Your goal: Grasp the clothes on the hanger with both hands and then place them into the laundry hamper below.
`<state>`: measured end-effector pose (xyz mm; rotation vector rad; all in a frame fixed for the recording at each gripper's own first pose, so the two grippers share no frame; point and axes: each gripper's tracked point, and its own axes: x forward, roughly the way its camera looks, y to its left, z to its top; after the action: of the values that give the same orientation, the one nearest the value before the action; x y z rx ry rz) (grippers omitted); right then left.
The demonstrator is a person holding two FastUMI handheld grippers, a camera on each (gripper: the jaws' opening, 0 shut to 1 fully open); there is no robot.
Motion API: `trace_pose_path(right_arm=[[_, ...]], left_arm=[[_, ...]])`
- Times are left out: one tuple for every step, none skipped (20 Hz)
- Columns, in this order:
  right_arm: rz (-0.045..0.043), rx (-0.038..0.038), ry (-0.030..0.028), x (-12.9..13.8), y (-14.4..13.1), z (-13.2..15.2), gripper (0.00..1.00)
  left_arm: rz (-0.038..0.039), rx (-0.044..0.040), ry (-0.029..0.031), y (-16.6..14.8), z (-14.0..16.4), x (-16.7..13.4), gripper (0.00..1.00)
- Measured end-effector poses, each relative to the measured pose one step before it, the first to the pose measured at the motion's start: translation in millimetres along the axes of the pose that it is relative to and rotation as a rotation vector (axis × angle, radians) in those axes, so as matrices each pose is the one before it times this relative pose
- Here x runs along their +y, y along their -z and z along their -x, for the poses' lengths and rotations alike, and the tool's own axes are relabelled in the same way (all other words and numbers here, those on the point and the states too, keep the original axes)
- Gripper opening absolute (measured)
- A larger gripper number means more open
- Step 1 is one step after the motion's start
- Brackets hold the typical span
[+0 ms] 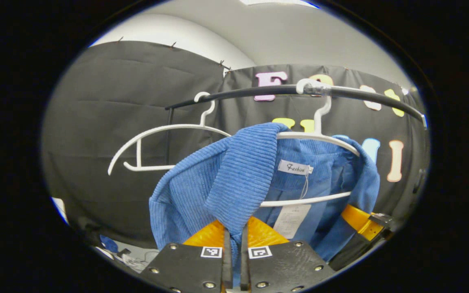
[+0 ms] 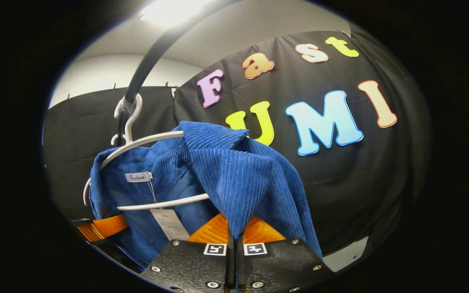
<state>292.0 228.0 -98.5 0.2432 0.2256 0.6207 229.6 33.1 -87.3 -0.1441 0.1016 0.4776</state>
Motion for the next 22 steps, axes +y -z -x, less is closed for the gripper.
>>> trace_pose_path(right_arm=[[0.00631, 0.00367, -0.00276, -2.02, -1.46, -0.62, 0.0], [0.01258, -0.00359, 0.00452, -3.92, -2.07, 0.19, 0.0], [0.00673, -0.00799, 0.00586, -2.77, -2.69, 1.49, 0.0], [0.00105, -0.01151, 0.00503, 0.62, -2.62, 1.0, 0.0], [0.00057, -0.01069, 0.00633, -0.92, -2.46, 0.61, 0.0], [0.00153, -0.00744, 0.00001, -0.63, -2.74, -0.34, 0.0], [0.00317, -0.00367, 0.0048, -0.36, -0.06, 0.45, 0.0], [0.001, -0.0046, 0.00783, -1.69, -2.23, 1.04, 0.0], [-0.00015, -0.00875, 0.00844, -0.46, -2.91, 2.46, 0.0], [-0.00038, -0.01623, 0.01101, -2.22, -5.67, 1.92, 0.0], [0.00092, -0.01783, 0.01206, -3.44, -6.26, 0.31, 0.0], [-0.00072, -0.01775, 0.01105, -2.66, -5.07, -1.28, 0.0], [-0.00171, -0.01519, 0.01157, -2.61, -5.16, -2.31, 0.0], [-0.00373, -0.01067, 0.01031, -2.52, -4.63, -1.92, 0.0], [-0.00346, -0.00905, 0.00971, -1.49, -2.05, -0.46, 0.0], [-0.00165, -0.00872, 0.01191, -2.22, -2.83, -0.55, 0.0], [-0.00189, -0.01224, 0.01345, -3.29, -4.19, -1.4, 0.0], [-0.00286, -0.01068, 0.01088, -2.96, -3.58, -2.25, 0.0], [-0.00812, -0.00483, 0.00772, -2.15, -0.86, -2.0, 0.0], [-0.01242, -0.00095, 0.00432, -1.08, -1.91, -2.9, 0.0], [-0.0082, -0.00341, 0.00716, -1.02, -1.62, -2.25, 0.0], [-0.0021, -0.00868, 0.00785, -1.4, -3.1, -1.98, 0.0]], left_arm=[[0.00981, -0.00317, 0.01132, -4.17, 3.73, 3.71, 0.1], [0.02517, -0.00946, 0.01928, -2.92, 1.69, 1.91, 0.09], [0.02084, 0.00658, 0.02454, 1.74, 4.15, -2.21, 0.05], [0.01259, 0.0007, 0.00478, -0.61, 3.07, 3.26, 0.01], [0.01083, -0.00579, 0.0085, -2.62, 2.17, 0.61, 0.01], [0.00485, -0.00773, 0.0061, -3.91, 4.78, -0.77, 0.01], [-0.00333, -0.00756, 0.00331, -4.19, 2.44, -0.23, 0.01], [-0.00899, -0.00813, 0.00363, -4.25, 5.79, 1.9, 0.01], [-0.01065, -0.00914, 0.00035, -4.88, 4.49, 1.74, 0.01], [-0.00634, -0.01078, -0.00058, -6.05, 4.09, 1.48, 0.01], [-0.00252, -0.0112, -0.0019, -5.51, 3.09, 3.07, 0.01], [-0.00007, -0.01002, -0.00174, -5.76, 2.64, 2.85, 0.01], [-0.00204, -0.00826, -0.00132, -5.48, 0.92, 3.54, 0.01], [-0.00455, -0.00697, -0.00494, -5.38, 1.42, 5.22, 0.01], [-0.00332, -0.00748, -0.00383, -5.3, 1.43, 5.34, 0.01], [-0.00218, -0.00815, -0.00422, -4.8, -0.39, 5.53, 0.01], [-0.00314, -0.0074, -0.00512, -4.49, -0.28, 4.69, 0.01], [-0.00678, -0.00826, -0.00436, -6.12, 0.08, 4.53, 0.01], [-0.01023, -0.01071, -0.00998, -5.65, -0.62, 5.85, 0.01], [-0.00578, -0.01136, -0.01005, -6.33, -1.51, 5.98, 0.01], [-0.0001, -0.01127, -0.00756, -5.26, -0.69, 6.3, 0.0], [0.00154, -0.00933, -0.00373, -5.57, -1.51, 5.46, 0.01]])
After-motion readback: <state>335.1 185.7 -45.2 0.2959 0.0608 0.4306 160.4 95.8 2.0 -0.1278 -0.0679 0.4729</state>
